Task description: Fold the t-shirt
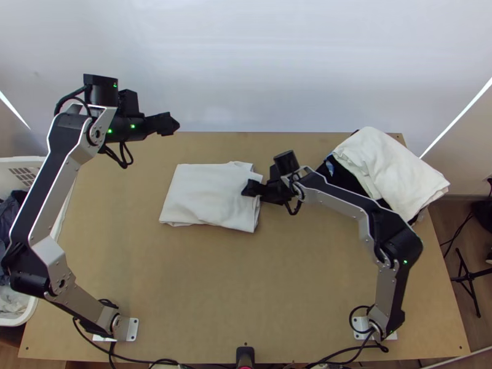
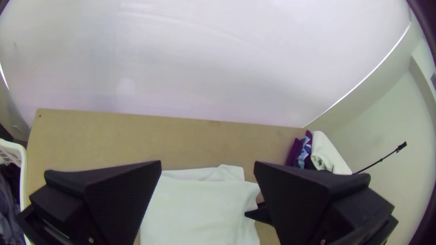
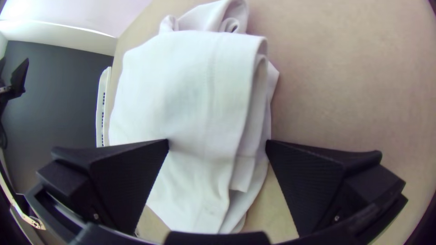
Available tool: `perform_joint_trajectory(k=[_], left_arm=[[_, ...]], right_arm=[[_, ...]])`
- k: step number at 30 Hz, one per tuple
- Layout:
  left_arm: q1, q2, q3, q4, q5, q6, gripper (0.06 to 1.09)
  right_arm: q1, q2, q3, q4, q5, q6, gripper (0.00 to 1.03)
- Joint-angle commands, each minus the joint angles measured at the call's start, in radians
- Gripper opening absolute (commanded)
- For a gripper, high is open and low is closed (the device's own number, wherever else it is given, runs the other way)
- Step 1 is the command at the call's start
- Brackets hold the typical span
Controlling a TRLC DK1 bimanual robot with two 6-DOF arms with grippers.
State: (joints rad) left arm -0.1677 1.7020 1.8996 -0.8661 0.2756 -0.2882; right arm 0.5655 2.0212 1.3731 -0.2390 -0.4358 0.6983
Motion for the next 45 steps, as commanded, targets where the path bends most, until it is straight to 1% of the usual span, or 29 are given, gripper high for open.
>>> perform_joint_trajectory(k=[1,8,15,16,17,18,19,20,24,26,28,31,33,35,40,45], left_arm=[[0.017,0.025,0.03,-0.007,-0.004,0.009,1.05],[0.034,0.03,0.033,-0.016,-0.004,0.021,1.05],[0.045,0.033,0.052,-0.027,-0.004,0.024,1.05],[0.045,0.035,0.055,-0.03,-0.004,0.024,1.05],[0.045,0.035,0.055,-0.03,-0.004,0.024,1.05],[0.045,0.036,0.056,-0.03,-0.004,0.024,1.05],[0.045,0.036,0.056,-0.03,-0.004,0.024,1.05],[0.045,0.036,0.058,-0.03,-0.004,0.024,1.05],[0.046,0.038,0.059,-0.031,-0.004,0.024,1.05],[0.045,0.039,0.058,-0.031,-0.003,0.023,1.05],[0.045,0.042,0.056,-0.031,-0.003,0.023,1.05],[0.042,0.045,0.056,-0.03,-0.003,0.02,1.05],[0.037,0.048,0.056,-0.027,-0.003,0.018,1.05],[0.034,0.051,0.058,-0.025,-0.003,0.017,1.05],[0.023,0.054,0.056,-0.025,-0.003,0.015,1.05],[0.023,0.053,0.061,-0.024,-0.003,0.017,1.05]], right_arm=[[0.051,0.08,0.087,0.024,-0.001,0.003,0.99],[0.12,0.171,0.218,0.026,0.0,0.018,0.99],[0.126,0.238,0.288,0.026,0.0,0.024,0.99],[0.125,0.238,0.288,0.026,0.002,0.026,0.94],[0.122,0.237,0.285,0.023,0.002,0.029,0.81],[0.119,0.223,0.277,0.021,0.017,0.027,0.58],[0.109,0.198,0.265,0.021,0.077,0.026,0.2],[0.099,0.165,0.247,0.026,0.129,0.027,0.04],[0.031,0.013,0.207,0.01,0.124,0.033,0.03],[-0.015,-0.075,0.207,-0.028,0.094,0.046,0.03],[-0.056,-0.131,0.251,-0.132,0.057,0.046,0.03],[-0.111,-0.197,0.333,-0.267,0.031,0.056,0.03],[-0.148,-0.222,0.397,-0.342,0.025,0.083,0.03],[-0.177,-0.231,0.458,-0.401,0.023,0.087,0.03],[-0.248,-0.234,0.523,-0.405,0.023,0.109,0.03],[-0.285,-0.228,0.58,-0.404,0.022,0.109,0.03]])
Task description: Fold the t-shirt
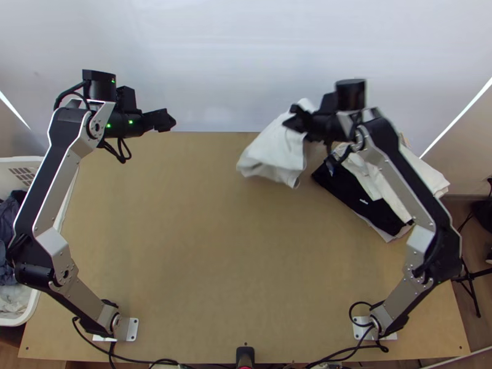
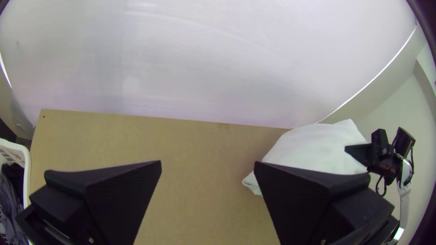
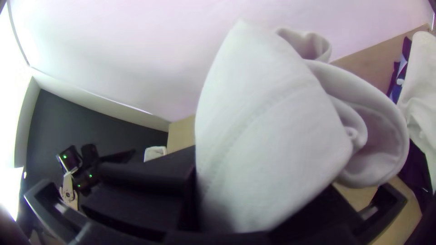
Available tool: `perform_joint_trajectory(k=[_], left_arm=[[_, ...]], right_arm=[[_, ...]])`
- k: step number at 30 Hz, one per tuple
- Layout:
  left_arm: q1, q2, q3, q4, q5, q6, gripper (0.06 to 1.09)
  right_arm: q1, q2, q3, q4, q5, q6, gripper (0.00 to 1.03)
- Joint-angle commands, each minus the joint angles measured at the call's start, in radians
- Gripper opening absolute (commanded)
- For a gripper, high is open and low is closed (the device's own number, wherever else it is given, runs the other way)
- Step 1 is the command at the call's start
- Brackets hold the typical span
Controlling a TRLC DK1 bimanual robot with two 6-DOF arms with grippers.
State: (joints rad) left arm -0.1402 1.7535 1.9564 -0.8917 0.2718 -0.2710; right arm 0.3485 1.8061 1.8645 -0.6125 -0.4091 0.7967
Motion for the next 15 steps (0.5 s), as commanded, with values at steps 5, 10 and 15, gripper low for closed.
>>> perform_joint_trajectory(k=[5,10,15], left_arm=[[-0.004,0.001,0.006,0.002,0.001,0.0,1.05],[-0.002,0.0,0.007,0.002,0.003,0.001,1.05],[-0.002,0.0,0.007,0.002,0.006,0.003,1.05]], right_arm=[[-0.106,-0.005,0.165,-0.013,-0.008,0.012,0.03],[-0.183,0.002,0.234,-0.01,-0.079,-0.053,0.03],[-0.296,-0.005,0.268,-0.012,-0.195,-0.203,0.03]])
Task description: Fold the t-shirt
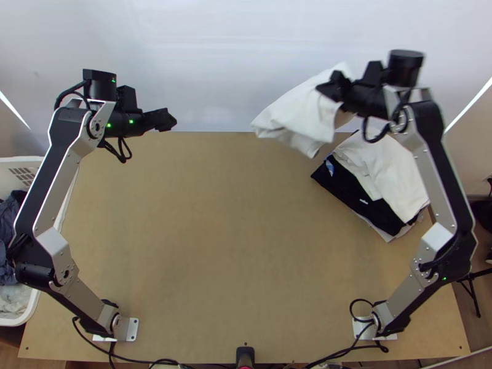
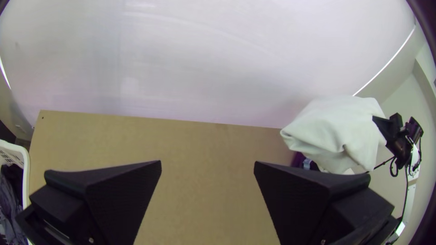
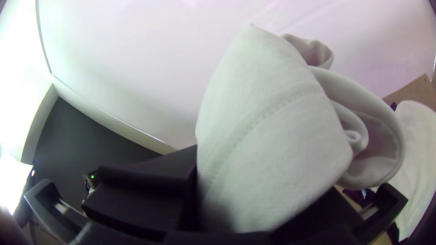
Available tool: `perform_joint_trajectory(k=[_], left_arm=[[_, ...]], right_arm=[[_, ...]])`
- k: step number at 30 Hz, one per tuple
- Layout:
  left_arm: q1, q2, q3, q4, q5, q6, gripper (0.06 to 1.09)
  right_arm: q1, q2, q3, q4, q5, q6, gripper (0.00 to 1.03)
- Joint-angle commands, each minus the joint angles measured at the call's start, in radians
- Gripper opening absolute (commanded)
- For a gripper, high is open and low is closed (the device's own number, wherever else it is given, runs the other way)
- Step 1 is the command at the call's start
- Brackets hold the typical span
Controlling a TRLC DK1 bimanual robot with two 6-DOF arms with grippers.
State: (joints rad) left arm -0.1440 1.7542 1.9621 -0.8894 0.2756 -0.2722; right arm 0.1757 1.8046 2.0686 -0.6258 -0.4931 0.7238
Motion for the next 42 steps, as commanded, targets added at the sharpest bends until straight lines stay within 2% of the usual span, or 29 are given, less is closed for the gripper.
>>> perform_joint_trajectory(k=[1,3,8,15,21,25,30,36,42], left_arm=[[0.001,-0.001,0.001,0.001,0.002,0.004,1.05],[0.001,0.001,0.001,0.001,0.004,0.005,1.05],[0.001,0.002,-0.002,0.0,0.005,0.005,1.05],[0.001,0.007,0.006,0.006,0.011,0.008,1.05],[-0.003,0.014,0.024,0.006,0.016,0.007,1.05],[-0.003,0.013,0.024,0.003,0.016,0.007,1.05],[-0.003,0.004,0.02,-0.005,0.016,0.007,1.05],[-0.008,0.001,0.023,-0.003,0.016,0.005,1.05],[-0.008,-0.004,0.032,-0.003,0.017,0.004,1.05]], right_arm=[[-0.15,-0.002,0.073,-0.003,-0.134,-0.155,0.03],[-0.202,-0.004,0.088,-0.017,-0.186,-0.204,0.03],[-0.331,-0.024,0.085,-0.032,-0.289,-0.254,0.03],[-0.426,-0.064,0.035,-0.126,-0.361,-0.362,0.03],[-0.449,-0.116,-0.056,-0.247,-0.372,-0.526,0.03],[-0.478,-0.149,-0.137,-0.259,-0.374,-0.595,0.03],[-0.53,-0.156,-0.199,-0.259,-0.383,-0.646,0.03],[-0.59,-0.154,-0.235,-0.258,-0.387,-0.666,0.03],[-0.648,-0.131,-0.363,-0.258,-0.386,-0.702,0.03]])
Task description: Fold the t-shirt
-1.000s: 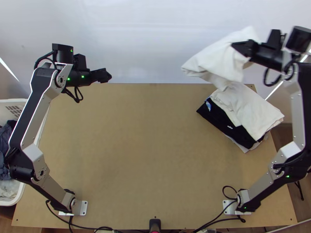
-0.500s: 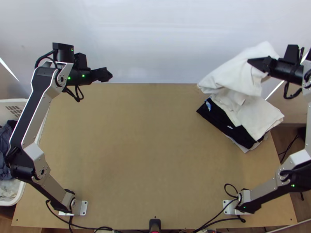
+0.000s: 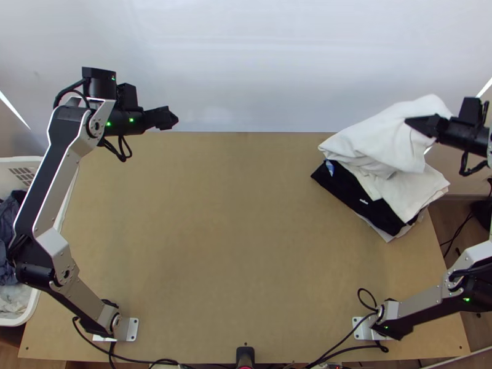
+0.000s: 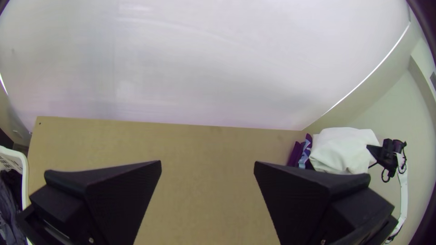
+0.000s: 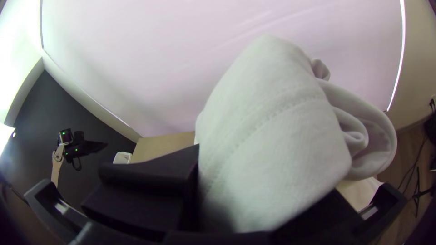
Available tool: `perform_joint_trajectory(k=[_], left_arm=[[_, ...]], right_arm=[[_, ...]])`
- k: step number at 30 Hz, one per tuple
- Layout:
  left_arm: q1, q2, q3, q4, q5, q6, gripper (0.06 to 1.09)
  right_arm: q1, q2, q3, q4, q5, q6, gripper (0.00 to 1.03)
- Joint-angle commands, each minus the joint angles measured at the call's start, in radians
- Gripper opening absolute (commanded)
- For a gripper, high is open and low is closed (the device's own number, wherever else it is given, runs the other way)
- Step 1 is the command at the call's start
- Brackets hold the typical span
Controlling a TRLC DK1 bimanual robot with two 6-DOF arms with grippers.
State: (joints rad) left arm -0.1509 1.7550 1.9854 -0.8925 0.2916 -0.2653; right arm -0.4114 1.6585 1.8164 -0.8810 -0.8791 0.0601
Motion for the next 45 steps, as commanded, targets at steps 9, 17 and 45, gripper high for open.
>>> perform_joint_trajectory(k=[9,17,45], left_arm=[[0.013,-0.008,0.029,0.0,0.007,0.0,1.05],[0.043,-0.012,0.029,0.0,0.03,0.006,1.05],[0.125,-0.005,0.066,0.017,0.13,0.02,1.05]], right_arm=[[-0.116,0.044,-0.319,0.011,0.019,-0.106,0.03],[-0.139,0.133,-0.416,0.096,0.086,-0.097,0.03],[-0.191,-0.229,-0.382,0.189,0.54,-0.048,0.99]])
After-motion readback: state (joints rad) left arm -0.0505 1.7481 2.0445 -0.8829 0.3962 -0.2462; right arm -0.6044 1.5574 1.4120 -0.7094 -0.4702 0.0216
